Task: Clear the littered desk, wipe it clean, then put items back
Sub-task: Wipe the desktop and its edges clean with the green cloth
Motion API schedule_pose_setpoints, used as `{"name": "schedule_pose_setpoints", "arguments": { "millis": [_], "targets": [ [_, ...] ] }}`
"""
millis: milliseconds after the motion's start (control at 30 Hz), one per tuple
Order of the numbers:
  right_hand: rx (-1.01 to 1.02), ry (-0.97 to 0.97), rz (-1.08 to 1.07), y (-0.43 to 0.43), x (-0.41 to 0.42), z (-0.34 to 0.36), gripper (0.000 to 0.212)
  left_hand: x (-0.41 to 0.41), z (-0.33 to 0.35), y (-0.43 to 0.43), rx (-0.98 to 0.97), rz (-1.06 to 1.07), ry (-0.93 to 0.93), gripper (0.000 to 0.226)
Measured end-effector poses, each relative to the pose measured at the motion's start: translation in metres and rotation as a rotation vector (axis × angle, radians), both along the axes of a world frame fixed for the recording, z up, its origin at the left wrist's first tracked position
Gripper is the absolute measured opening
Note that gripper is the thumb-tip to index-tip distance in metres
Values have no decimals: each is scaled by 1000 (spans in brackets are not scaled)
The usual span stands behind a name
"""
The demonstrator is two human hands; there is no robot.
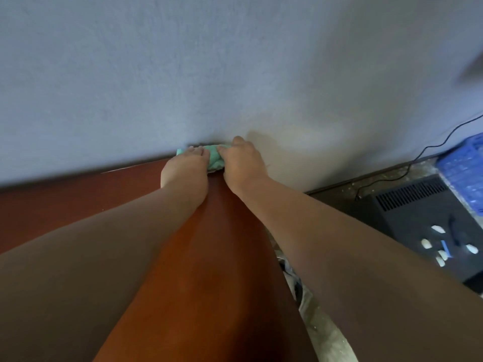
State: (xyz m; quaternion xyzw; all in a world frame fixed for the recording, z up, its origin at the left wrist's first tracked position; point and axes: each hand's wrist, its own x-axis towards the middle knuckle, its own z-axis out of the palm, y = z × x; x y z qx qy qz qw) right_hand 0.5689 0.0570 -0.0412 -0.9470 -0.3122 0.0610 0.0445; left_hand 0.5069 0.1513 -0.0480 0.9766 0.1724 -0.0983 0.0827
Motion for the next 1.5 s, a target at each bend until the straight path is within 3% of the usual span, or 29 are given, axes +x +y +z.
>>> {"name": "schedule_pose_setpoints", "arguments": {
  "millis": [233,633,1067,1500],
  "targets": [
    [-56,85,21,-49,-52,11,37,-55,14,-45,4,-94,142,57],
    [-178,186,178,-199,-228,24,40,-232,10,-182,-122,-118,331,65],
    [-207,240,296,-331,-373,31,42,-403,25,-308,-197,-121,275,60],
    [-101,288,403,-313,-429,26,48,-475,15,-288,-210,73,116,61]
  ]
}}
